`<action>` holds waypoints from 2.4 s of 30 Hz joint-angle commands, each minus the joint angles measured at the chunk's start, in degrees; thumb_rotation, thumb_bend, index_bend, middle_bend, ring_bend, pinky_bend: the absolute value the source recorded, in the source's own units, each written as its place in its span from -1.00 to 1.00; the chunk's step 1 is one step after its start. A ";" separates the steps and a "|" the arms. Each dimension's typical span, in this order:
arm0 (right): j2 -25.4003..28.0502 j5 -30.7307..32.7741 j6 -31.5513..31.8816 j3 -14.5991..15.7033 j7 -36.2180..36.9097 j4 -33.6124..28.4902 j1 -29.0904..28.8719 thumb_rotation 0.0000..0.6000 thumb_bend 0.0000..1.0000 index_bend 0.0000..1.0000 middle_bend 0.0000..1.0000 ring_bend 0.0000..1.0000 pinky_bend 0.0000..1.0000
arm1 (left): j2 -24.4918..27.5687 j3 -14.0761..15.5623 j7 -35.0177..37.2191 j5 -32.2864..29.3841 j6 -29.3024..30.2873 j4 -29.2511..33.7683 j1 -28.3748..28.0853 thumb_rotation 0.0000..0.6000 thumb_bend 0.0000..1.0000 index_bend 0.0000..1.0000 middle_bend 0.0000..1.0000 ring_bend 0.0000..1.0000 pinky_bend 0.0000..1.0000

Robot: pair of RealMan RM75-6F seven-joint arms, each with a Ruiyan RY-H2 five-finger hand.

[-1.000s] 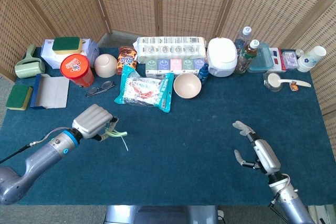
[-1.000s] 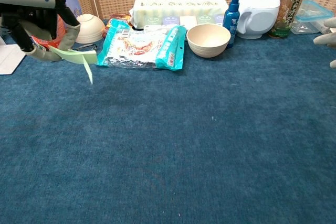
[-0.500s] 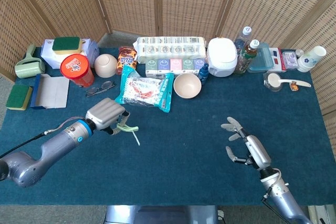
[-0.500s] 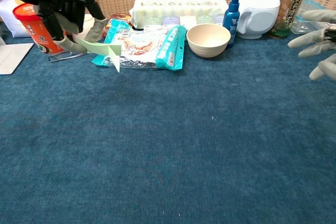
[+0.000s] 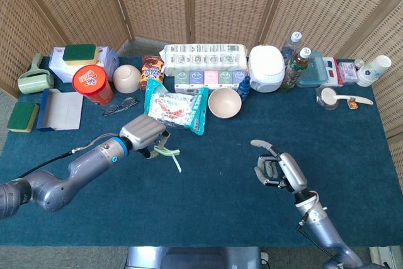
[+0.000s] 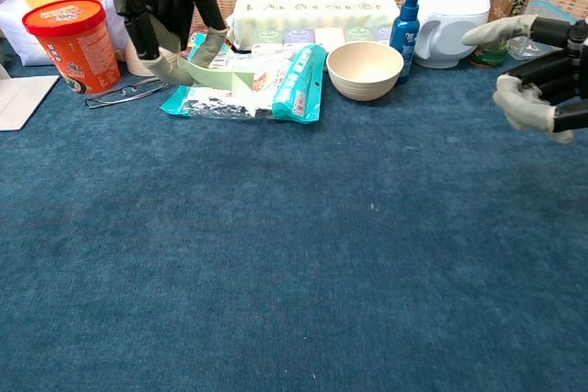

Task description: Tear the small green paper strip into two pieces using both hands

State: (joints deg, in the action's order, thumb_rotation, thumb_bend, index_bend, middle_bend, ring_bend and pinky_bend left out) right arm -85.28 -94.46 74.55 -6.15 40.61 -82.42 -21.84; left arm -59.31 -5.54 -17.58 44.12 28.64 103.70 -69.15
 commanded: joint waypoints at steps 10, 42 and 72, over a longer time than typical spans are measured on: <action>-5.38 -1.56 2.09 1.88 -3.62 4.32 -0.81 1.00 -0.13 -0.34 0.73 0.80 0.81 | -1.18 2.60 -0.51 -7.75 -0.48 -0.90 -7.08 1.00 -0.30 0.33 1.00 1.00 1.00; -15.00 -2.56 1.71 -0.25 -11.68 8.48 -8.24 1.00 -0.13 -0.24 0.80 0.85 0.81 | -5.99 7.81 2.29 -18.06 -0.96 -2.60 -17.81 1.00 -0.30 0.33 1.00 1.00 1.00; -16.61 -1.75 1.03 0.82 -14.14 6.89 -10.80 1.00 -0.13 -0.32 0.80 0.85 0.81 | -6.68 9.68 5.53 -17.58 -0.91 -3.38 -19.30 1.00 -0.30 0.34 1.00 1.00 1.00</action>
State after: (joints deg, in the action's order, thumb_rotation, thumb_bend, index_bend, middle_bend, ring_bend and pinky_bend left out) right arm -101.90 -96.24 75.59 -5.33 26.49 -75.49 -32.62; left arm -65.97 4.11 -12.08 26.52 27.74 100.34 -88.46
